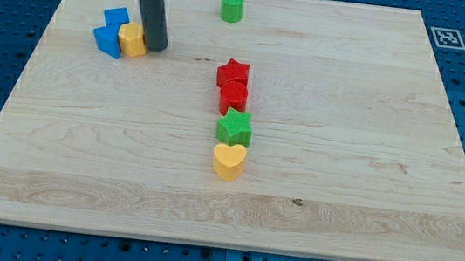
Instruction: Push the yellow heart to the blue cube
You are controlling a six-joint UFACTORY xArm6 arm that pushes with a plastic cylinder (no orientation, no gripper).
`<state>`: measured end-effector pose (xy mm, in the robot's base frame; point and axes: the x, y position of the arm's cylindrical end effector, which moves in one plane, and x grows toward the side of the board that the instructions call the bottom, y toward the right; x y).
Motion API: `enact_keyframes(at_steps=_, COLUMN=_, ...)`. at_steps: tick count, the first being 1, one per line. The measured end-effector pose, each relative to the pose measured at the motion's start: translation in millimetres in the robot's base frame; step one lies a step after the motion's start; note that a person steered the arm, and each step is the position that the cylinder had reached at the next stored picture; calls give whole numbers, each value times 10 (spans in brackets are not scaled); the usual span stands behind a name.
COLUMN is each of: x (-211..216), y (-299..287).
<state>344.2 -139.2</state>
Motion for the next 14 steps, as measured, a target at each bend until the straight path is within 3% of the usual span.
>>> enact_keyframes(at_steps=2, x=-6, y=-203)
enact_keyframes(at_steps=3, x=238, y=-196)
enact_keyframes(at_steps=5, x=1817, y=-131)
enact_keyframes(at_steps=6, x=2286, y=549)
enact_keyframes(at_steps=8, x=2281, y=1589)
enact_keyframes(at_steps=9, x=2207, y=1643)
enact_keyframes(at_steps=12, x=1690, y=1195)
enact_keyframes(at_steps=14, x=1108, y=947)
